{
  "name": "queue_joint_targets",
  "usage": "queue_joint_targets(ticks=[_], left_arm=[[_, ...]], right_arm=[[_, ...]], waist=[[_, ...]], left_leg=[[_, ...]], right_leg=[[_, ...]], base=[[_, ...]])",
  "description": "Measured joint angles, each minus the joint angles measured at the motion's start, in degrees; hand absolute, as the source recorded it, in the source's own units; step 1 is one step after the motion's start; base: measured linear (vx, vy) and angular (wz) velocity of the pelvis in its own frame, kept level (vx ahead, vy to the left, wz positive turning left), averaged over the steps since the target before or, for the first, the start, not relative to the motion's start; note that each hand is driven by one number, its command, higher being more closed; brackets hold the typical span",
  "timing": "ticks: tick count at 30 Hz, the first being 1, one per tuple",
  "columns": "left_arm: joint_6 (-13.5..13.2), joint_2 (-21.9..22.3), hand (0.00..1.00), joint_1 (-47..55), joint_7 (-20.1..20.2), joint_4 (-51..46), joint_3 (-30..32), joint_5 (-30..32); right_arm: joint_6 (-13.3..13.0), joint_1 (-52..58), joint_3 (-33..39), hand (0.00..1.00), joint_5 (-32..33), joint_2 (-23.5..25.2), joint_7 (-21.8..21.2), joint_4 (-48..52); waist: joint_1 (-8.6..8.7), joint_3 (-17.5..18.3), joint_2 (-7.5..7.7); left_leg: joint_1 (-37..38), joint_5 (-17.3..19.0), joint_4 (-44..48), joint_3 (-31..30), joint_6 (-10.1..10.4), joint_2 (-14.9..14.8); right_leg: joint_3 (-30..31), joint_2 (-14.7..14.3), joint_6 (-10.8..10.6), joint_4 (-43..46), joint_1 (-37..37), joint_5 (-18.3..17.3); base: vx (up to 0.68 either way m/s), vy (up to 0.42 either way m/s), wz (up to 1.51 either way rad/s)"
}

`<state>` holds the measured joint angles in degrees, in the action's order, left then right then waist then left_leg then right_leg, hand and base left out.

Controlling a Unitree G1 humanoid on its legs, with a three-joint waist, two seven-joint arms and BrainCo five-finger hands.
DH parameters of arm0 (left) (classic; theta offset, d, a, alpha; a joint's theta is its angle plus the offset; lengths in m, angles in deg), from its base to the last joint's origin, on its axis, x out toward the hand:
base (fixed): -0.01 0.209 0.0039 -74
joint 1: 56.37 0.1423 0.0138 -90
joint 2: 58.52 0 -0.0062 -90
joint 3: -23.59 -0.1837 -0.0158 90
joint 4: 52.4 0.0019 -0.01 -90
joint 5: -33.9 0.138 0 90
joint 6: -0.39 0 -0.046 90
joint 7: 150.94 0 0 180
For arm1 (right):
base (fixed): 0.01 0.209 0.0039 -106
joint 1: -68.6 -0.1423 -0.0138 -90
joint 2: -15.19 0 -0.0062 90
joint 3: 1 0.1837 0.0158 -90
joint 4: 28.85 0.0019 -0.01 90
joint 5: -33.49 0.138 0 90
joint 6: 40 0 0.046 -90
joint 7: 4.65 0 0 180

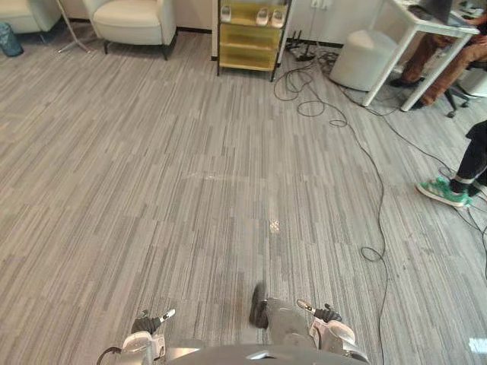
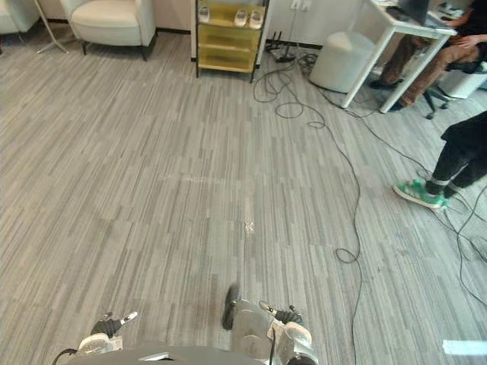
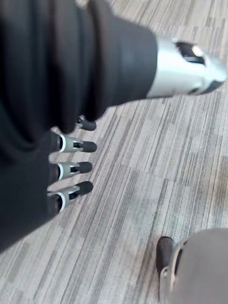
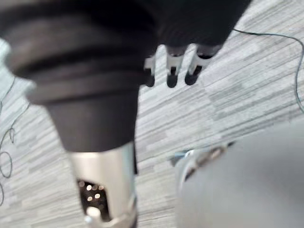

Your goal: Pick up cushions and gather them together orderly.

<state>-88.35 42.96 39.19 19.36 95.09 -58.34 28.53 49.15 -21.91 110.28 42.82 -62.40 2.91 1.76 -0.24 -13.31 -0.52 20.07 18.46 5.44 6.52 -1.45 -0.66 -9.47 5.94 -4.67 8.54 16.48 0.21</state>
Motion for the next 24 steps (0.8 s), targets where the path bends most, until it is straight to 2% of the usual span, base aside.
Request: queue_joint_targets(ticks=[1,2,3,4,5,6,7,8,9,10,12,13,15,16,17,18,19,20,21,22,23,24], left_arm=[[-0.01,1.07,0.0,0.84,0.09,0.56,0.98,0.06],[-0.02,1.35,0.0,1.87,0.1,1.14,1.66,0.03],[0.12,2.0,0.0,2.17,0.1,1.7,2.59,0.07],[0.2,2.39,0.0,2.34,0.1,1.61,3.13,-0.01],[0.31,2.82,0.0,2.3,0.09,1.63,3.23,0.07],[0.33,3.29,0.0,2.21,0.08,1.54,3.31,0.07],[0.31,3.41,0.0,2.16,0.09,1.49,3.31,0.07],[0.3,3.36,0.0,1.99,0.09,1.4,3.16,0.06],[0.3,3.21,0.0,2.01,0.16,0.56,3.01,0.03],[0.28,2.93,0.0,2.09,0.14,-0.5,2.91,0.03],[0.0,2.69,0.0,2.09,0.14,-0.79,1.92,-0.04],[-0.11,2.62,0.0,1.92,0.17,-1.22,1.77,-0.02],[-0.05,2.22,0.0,1.9,0.2,-1.36,1.52,0.02],[-0.05,1.82,0.0,2.27,0.18,-1.77,0.63,0.06],[-0.07,1.95,0.0,2.43,0.16,-1.96,0.22,0.22],[0.0,2.29,0.0,2.46,0.17,-1.63,-0.09,1.0],[0.03,2.29,0.0,2.54,0.17,-1.58,-0.11,1.06],[0.07,1.24,0.0,2.2,0.22,-1.64,-0.37,1.23],[0.12,0.43,0.0,1.69,0.23,-1.1,-0.37,1.25],[0.14,0.17,0.0,1.69,0.25,-0.73,-0.33,1.25],[0.14,-0.04,0.0,1.94,0.21,-0.43,-0.2,1.23],[0.15,-0.05,0.0,2.28,0.19,-0.18,-0.13,1.17]], right_arm=[[0.08,0.13,0.48,0.0,-0.04,-0.73,-0.07,-0.01],[0.06,0.23,0.56,0.0,-0.13,-1.11,-0.07,-0.08],[0.16,0.34,1.4,0.0,-0.18,-1.14,-0.07,-0.15],[0.15,0.4,2.02,0.0,-0.22,-1.35,-0.06,-0.09],[0.24,0.51,2.34,0.0,-0.18,-1.75,0.03,0.09],[0.55,0.98,1.92,0.0,0.0,-2.15,0.16,0.57],[0.63,1.34,1.61,0.0,0.06,-2.3,0.16,0.69],[0.62,1.65,1.25,0.0,0.13,-2.5,0.17,0.65],[0.65,2.03,0.54,0.0,0.5,-2.62,0.34,0.07],[0.82,2.17,-0.53,0.0,0.53,-2.6,0.54,-0.14],[1.14,1.88,-0.82,0.0,0.53,-2.5,0.54,-0.51],[1.18,1.27,-0.51,0.0,0.55,-2.19,0.57,-0.97],[1.17,1.01,-0.12,0.0,0.62,-1.58,0.58,-1.35],[1.12,1.15,0.98,0.0,0.87,-1.4,0.61,-1.41],[1.08,1.26,1.37,0.0,1.15,-1.42,0.6,-1.36],[1.09,1.18,1.34,0.0,1.53,-1.39,0.61,-1.37],[1.1,1.16,1.17,0.0,1.54,-1.19,0.61,-1.37],[1.15,0.54,-0.13,0.0,1.51,-0.43,0.57,-1.57],[1.1,-0.05,-0.34,0.0,1.47,-0.08,0.58,-1.53],[1.08,0.12,-0.37,0.0,1.47,0.03,0.6,-1.41],[1.02,0.63,-0.39,0.0,1.39,0.14,0.59,-1.12],[1.01,0.67,-0.38,0.0,1.1,0.19,0.54,-1.13]], waist=[[0.23,0.41,-1.15],[0.14,0.93,-2.02],[-0.13,1.19,-2.46],[-0.1,1.29,-3.21],[0.32,1.23,-4.61],[0.1,0.98,-5.66],[-0.27,0.49,-5.6],[-0.45,0.22,-6.05],[-1.3,-0.1,-5.64],[-2.03,-0.24,-5.0],[-2.39,-0.26,-4.84],[-3.22,-0.31,-4.76],[-3.55,-0.7,-4.08],[-4.29,-0.83,-3.33],[-4.61,-0.65,-3.7],[-5.75,-0.64,-4.33],[-6.02,-0.49,-4.15],[-6.15,-1.08,-2.31],[-5.58,-1.34,-1.01],[-5.63,-1.06,-0.56],[-5.95,-0.58,0.12],[-6.4,-0.39,0.29]], left_leg=[[2.72,1.91,-0.24,-1.55,0.97,-1.8],[2.51,1.99,1.01,-1.93,1.13,-2.49],[-0.29,1.96,8.37,-2.24,1.17,-3.87],[-2.88,1.63,14.63,-2.74,1.72,-4.81],[-9.62,-2.08,28.97,-4.55,5.2,-7.17],[-15.13,-10.87,41.58,-5.07,6.03,-9.41],[-17.17,-13.01,46.97,-4.69,6.19,-10.99],[-19.04,-12.42,52.45,-3.56,5.32,-12.47],[-21.84,-10.7,59.15,-0.83,4.2,-14.25],[-24.71,-9.26,60.98,1.44,3.98,-14.21],[-30.87,-7.04,57.76,3.18,3.75,-13.41],[-33.9,-5.3,51.75,4.39,4.05,-12.56],[-35.37,-4.7,41.01,5.46,4.07,-10.43],[-34.67,-7.93,20.97,4.78,5.82,-6.23],[-33.88,-11.07,11.17,3.48,6.51,-4.88],[-33.86,-19.44,4.65,1.44,7.28,-4.49],[-33.87,-21.25,4.7,1.3,6.58,-4.2],[-34.12,-21.83,6.77,1.45,3.64,-2.34],[-34.58,-19.81,9.51,1.39,0.55,-1.17],[-34.82,-18.86,11.08,1.48,-0.3,-0.74],[-34.43,-15.78,13.92,2.45,-1.38,-0.37],[-32.65,-12.95,14.99,3.78,-1.88,-0.31]], right_leg=[[-0.05,-1.27,1.13,5.3,0.84,3.98],[-0.12,-1.91,1.27,7.46,1.51,3.99],[-0.25,-2.58,3.37,9.28,1.43,4.24],[-0.78,-3.2,4.02,9.61,0.91,3.06],[-1.98,-4.37,4.71,9.24,-1.04,0.84],[-2.19,-6.22,6.05,8.09,-4.14,-0.75],[-2.11,-7.16,6.71,7.29,-6.33,-1.53],[-1.99,-8.13,7.36,6.39,-8.97,-2.39],[-1.27,-8.96,8.05,4.57,-13.57,-3.71],[-0.22,-9.0,8.04,2.29,-17.47,-4.7],[0.94,-8.94,7.8,-1.63,-22.0,-5.25],[1.41,-8.46,7.44,-3.58,-24.05,-5.19],[2.1,-7.26,6.3,-5.13,-26.49,-5.15],[2.67,-5.41,4.98,-6.56,-28.3,-6.19],[3.16,-5.21,4.47,-7.52,-29.11,-6.64],[4.72,-5.21,4.18,-8.98,-30.59,-7.93],[5.29,-5.15,4.1,-9.17,-30.77,-8.33],[6.16,-3.59,3.57,-8.63,-31.43,-9.49],[6.04,-2.07,3.37,-7.51,-31.7,-9.16],[6.21,-1.58,3.3,-6.7,-31.7,-9.12],[7.97,-0.65,2.61,-3.07,-31.07,-9.58],[10.35,-0.18,0.87,4.43,-28.84,-10.7]], base=[[0.62,-0.293,0.56],[0.63,-0.322,0.2],[0.52,-0.297,0.01],[0.52,-0.319,0.1],[0.53,-0.297,0.06],[0.55,-0.264,0.03],[0.57,-0.221,-0.1],[0.56,-0.182,-0.2],[0.63,-0.19,-0.3],[0.48,-0.14,-0.3],[0.42,-0.059,-0.27],[0.41,0.012,-0.32],[0.4,0.087,-0.26],[0.44,0.132,-0.24],[0.63,0.251,-0.44],[0.36,0.168,-0.37],[0.57,0.27,-0.47],[0.47,0.208,-0.16],[0.56,0.262,-0.06],[0.47,0.227,0.04],[0.46,0.236,-0.23],[0.44,0.221,-0.33]])
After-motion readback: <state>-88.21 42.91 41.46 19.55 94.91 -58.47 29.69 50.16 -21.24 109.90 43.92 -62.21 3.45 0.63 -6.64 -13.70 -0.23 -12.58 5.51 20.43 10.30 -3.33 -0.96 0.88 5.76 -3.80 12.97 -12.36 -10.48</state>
